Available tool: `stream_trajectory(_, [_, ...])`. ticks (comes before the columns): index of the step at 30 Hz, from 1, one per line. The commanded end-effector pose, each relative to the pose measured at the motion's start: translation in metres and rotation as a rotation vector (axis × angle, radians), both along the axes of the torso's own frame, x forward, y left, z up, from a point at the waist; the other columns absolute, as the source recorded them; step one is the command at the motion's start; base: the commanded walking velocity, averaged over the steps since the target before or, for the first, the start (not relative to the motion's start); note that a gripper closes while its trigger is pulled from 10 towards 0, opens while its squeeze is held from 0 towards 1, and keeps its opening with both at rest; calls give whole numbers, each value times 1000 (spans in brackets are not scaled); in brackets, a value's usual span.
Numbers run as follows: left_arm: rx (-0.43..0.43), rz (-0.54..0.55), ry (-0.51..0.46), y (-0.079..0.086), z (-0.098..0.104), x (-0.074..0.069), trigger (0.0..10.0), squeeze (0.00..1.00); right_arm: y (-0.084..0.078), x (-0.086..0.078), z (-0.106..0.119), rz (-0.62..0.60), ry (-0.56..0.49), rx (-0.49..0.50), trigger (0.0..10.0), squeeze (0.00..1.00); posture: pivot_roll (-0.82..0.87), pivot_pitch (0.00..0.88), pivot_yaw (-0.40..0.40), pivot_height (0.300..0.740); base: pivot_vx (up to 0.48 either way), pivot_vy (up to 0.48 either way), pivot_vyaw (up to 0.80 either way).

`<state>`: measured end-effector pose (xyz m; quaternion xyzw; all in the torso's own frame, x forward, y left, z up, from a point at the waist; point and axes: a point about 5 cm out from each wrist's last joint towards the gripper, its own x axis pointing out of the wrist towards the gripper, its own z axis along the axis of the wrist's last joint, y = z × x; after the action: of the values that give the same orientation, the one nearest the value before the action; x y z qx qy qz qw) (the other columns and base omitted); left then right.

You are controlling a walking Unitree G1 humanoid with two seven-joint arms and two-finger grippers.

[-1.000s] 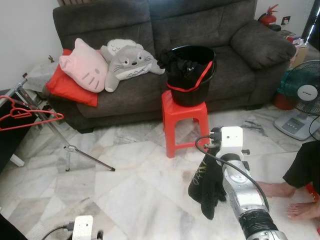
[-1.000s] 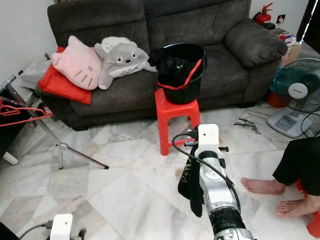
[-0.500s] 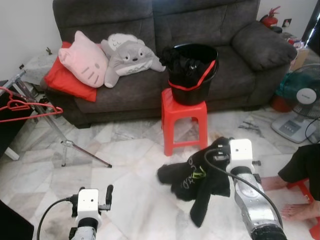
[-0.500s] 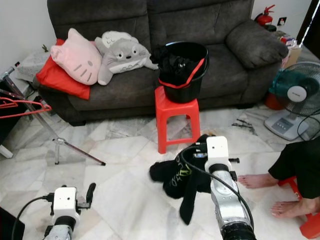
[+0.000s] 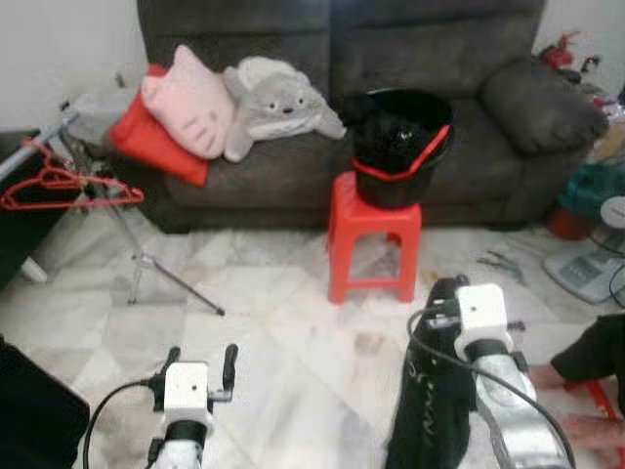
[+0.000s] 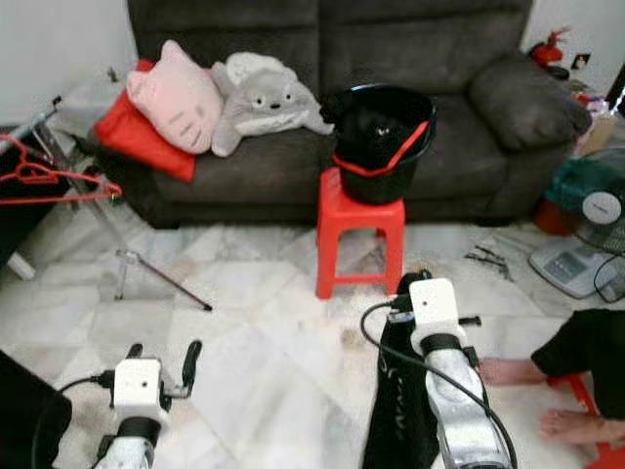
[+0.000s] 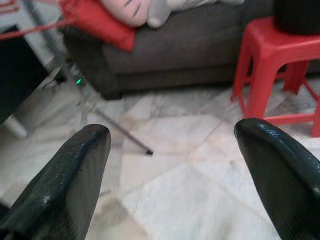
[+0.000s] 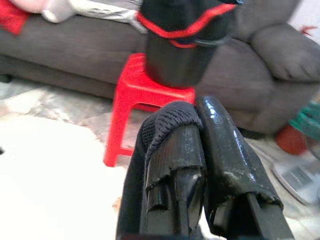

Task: Hang hanger

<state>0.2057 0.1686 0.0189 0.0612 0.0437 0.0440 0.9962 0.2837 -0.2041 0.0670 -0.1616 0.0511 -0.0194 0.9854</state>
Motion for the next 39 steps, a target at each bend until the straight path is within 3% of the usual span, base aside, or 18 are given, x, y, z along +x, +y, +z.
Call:
stream_trajectory(1, [30,24,10,6,3,-4,10000,0,8,4,10,35,-36,-5,10000,0,-165,0,59,740,0,0,706])
stream_trajectory(8, [33,52,26,11,5,-9,10000,0,17,6,14,72,-39,-11,10000,0,-159,0,55,740,0,0,704])
stream_trajectory(24, [32,20,27,5,12,9,10000,0,19,13,11,67,-26,1,10000,0,-178,0,72,740,0,0,711])
stream_trajectory(31, [32,20,30,4,13,11,10000,0,19,14,12,68,-26,0,10000,0,-175,0,71,740,0,0,719])
stream_trajectory(39, [64,-17,28,8,21,16,10000,0,22,18,11,53,-27,49,10000,0,-155,0,86,740,0,0,0])
